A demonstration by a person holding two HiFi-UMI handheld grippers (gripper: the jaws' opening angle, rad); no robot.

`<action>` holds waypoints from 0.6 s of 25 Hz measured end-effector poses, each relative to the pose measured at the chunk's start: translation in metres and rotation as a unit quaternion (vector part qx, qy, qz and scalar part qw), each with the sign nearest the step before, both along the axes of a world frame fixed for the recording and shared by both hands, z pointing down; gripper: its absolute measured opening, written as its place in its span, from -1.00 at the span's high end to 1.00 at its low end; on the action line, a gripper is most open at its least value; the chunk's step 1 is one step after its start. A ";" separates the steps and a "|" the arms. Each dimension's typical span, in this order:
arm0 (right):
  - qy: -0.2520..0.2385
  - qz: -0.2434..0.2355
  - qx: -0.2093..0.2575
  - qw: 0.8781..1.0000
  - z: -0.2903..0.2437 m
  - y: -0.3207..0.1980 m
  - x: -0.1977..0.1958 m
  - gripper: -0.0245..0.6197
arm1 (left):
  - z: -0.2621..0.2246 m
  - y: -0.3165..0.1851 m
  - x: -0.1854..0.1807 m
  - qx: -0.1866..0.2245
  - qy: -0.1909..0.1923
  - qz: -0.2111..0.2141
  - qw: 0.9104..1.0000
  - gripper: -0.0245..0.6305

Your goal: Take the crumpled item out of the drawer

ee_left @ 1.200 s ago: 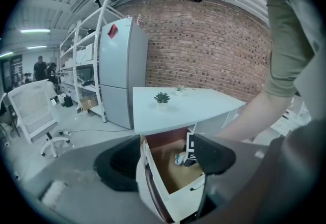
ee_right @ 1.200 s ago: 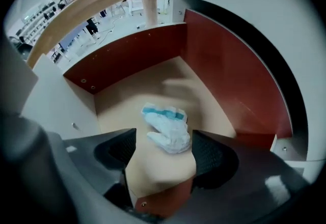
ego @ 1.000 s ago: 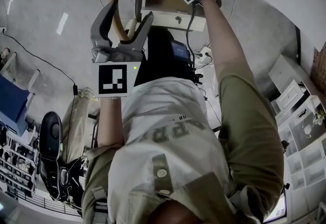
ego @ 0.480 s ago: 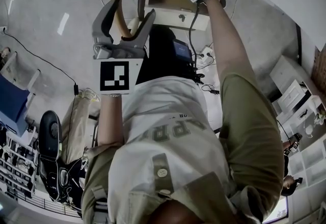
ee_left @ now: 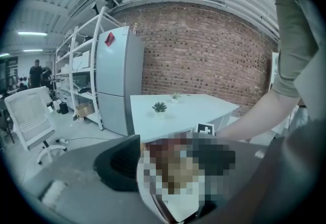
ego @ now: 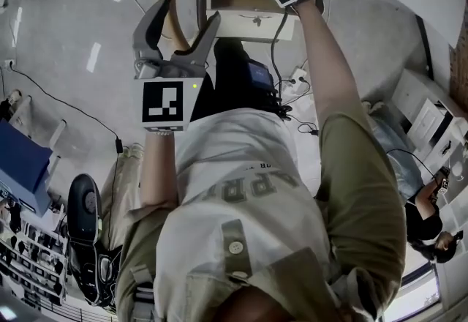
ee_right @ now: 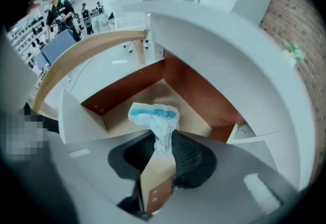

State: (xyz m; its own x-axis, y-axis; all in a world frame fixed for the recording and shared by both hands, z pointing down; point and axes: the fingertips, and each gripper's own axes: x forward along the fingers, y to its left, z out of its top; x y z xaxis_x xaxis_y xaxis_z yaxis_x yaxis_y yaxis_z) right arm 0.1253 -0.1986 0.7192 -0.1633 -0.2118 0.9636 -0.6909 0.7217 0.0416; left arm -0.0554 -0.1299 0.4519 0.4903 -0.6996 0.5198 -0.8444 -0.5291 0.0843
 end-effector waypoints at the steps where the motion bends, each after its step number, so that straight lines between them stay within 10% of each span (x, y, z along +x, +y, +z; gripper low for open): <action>1: -0.005 0.012 0.009 1.000 -0.010 0.000 0.000 0.59 | -0.005 0.000 -0.002 0.006 0.002 0.007 1.000 -0.11; 15: -0.114 0.198 0.162 0.960 -0.182 0.036 -0.001 0.59 | -0.074 0.011 -0.032 0.040 0.046 0.036 0.997 -0.11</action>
State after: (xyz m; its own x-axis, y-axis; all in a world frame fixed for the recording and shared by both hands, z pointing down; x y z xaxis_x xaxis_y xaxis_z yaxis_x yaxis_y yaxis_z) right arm 0.1247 -0.1626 0.5367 -0.2068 -0.5830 0.7857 -0.9261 0.3756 0.0349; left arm -0.0874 -0.1193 0.3780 0.5833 -0.6990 0.4136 -0.7951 -0.5956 0.1147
